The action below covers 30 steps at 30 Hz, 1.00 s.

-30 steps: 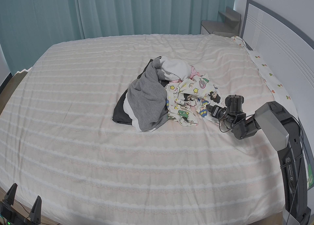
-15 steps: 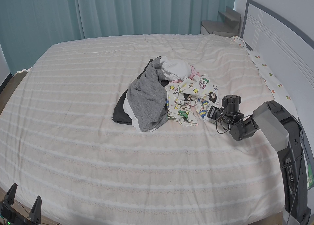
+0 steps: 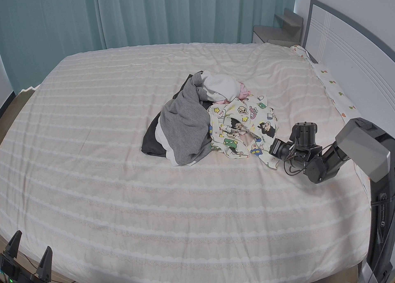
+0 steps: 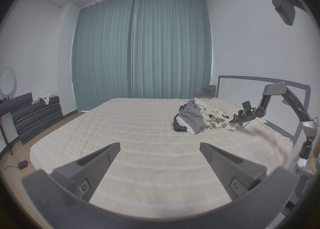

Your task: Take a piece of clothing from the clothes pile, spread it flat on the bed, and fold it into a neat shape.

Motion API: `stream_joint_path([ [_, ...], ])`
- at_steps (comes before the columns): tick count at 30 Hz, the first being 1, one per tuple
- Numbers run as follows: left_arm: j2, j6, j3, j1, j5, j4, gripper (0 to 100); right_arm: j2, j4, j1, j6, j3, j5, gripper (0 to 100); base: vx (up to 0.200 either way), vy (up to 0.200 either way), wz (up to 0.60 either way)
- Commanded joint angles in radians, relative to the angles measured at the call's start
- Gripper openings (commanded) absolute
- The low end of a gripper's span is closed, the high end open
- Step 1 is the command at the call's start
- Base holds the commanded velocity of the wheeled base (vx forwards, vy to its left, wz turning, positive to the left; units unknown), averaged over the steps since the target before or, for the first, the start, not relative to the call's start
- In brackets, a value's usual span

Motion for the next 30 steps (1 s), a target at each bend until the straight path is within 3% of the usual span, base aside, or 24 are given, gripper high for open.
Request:
stream_joint_path([
  [1,-0.007,0.000,0.013,0.000,0.001,0.000,100,-0.187,-0.082,-0.005,0.013,0.220,0.063,0,0.000,0.000,0.00],
  [6,-0.007,0.001,0.013,0.000,0.001,0.000,100,-0.293,-0.091,-0.008,0.015,0.336,0.116,0,0.000,0.000,0.00],
  [12,-0.007,0.000,0.013,0.000,0.001,0.000,100,-0.392,-0.091,-0.008,0.105,0.500,0.187,0,0.000,0.000,0.00],
  [20,-0.007,0.001,0.013,0.000,0.001,0.000,100,-0.359,-0.091,-0.068,0.104,0.641,0.208,0,0.000,0.000,0.00],
  [28,-0.007,0.001,0.013,0.000,0.001,0.000,100,-0.276,-0.094,-0.074,0.096,0.678,0.225,0,0.000,0.000,0.00],
  [29,-0.007,0.000,0.013,0.000,0.001,0.000,100,-0.273,-0.095,-0.074,0.096,0.678,0.227,100,0.000,0.000,0.00],
  [30,-0.007,0.000,0.013,0.000,0.001,0.000,100,-0.263,-0.106,-0.074,0.096,0.674,0.236,100,0.000,0.000,0.00],
])
